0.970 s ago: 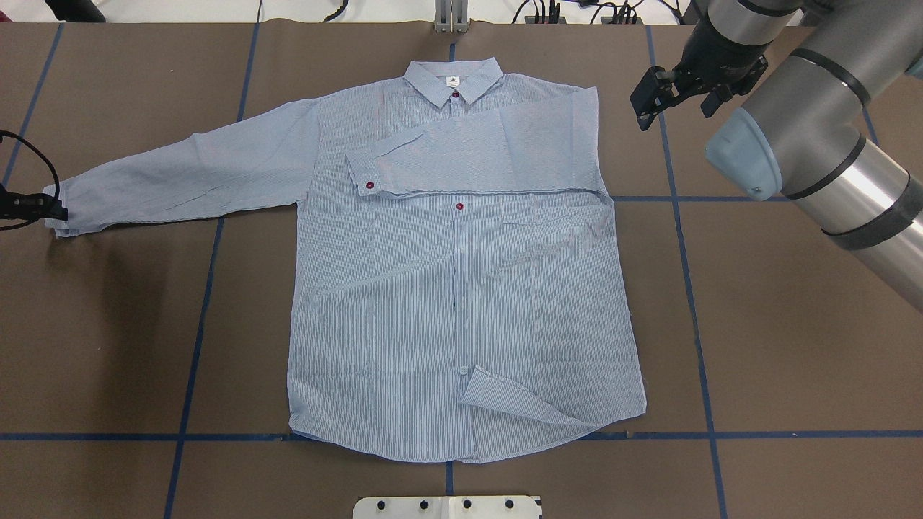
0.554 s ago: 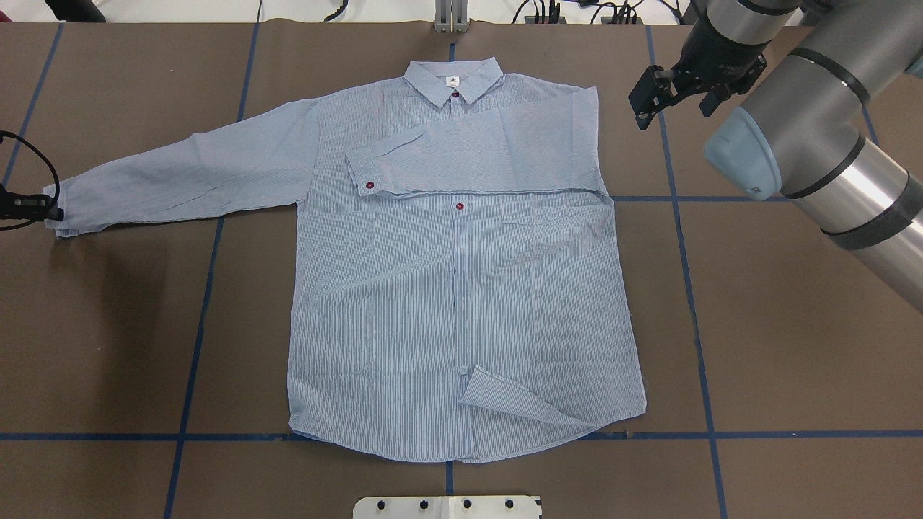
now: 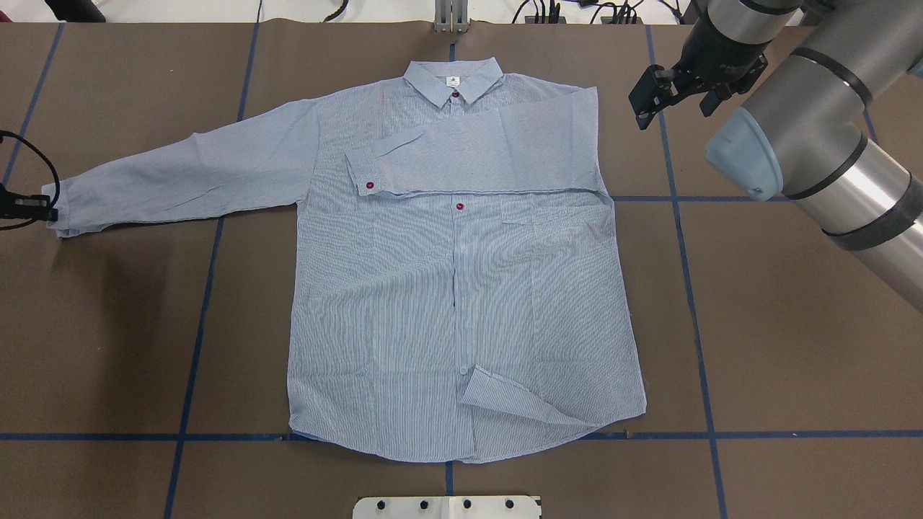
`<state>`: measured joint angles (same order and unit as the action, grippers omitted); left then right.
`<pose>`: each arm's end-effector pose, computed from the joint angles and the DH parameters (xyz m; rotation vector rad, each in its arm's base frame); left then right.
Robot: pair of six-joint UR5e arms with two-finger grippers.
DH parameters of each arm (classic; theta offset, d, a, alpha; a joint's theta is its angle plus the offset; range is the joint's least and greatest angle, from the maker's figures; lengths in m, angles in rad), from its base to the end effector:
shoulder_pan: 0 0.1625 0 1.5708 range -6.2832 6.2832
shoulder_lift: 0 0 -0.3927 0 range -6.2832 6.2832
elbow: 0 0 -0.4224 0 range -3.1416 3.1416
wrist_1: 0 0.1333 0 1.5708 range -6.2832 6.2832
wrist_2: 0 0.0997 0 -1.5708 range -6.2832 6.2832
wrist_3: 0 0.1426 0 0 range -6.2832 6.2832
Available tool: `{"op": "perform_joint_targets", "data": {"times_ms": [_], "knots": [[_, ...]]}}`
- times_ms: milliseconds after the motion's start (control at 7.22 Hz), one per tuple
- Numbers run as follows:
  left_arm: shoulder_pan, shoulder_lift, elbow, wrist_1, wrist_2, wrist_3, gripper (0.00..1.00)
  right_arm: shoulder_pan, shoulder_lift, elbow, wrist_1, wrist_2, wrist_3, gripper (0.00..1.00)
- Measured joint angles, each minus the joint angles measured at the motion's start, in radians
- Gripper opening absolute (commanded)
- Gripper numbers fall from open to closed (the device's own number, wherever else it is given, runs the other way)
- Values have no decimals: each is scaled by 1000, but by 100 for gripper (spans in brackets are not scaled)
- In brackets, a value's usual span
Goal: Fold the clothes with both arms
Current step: 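Close the left gripper on the cuff of the other sleeve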
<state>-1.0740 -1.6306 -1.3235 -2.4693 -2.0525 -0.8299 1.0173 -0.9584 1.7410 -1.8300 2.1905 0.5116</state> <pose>0.2252 -0.5564 0.6639 0.2651 0.7921 -0.1423 -0.3091 -0.5962 0.2367 0.1290 -0.7791 -0.2018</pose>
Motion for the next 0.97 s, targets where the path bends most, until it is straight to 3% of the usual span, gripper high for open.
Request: {"op": "perform_joint_targets", "data": {"times_ms": [693,970], "knots": [[-24,-4,-104,56,-6,0,0,6,-11,4,-3,5,-1,100],[-35,-75,-235,282,-6,-2,0,10,-34,14,-4,7,-2,100]]}}
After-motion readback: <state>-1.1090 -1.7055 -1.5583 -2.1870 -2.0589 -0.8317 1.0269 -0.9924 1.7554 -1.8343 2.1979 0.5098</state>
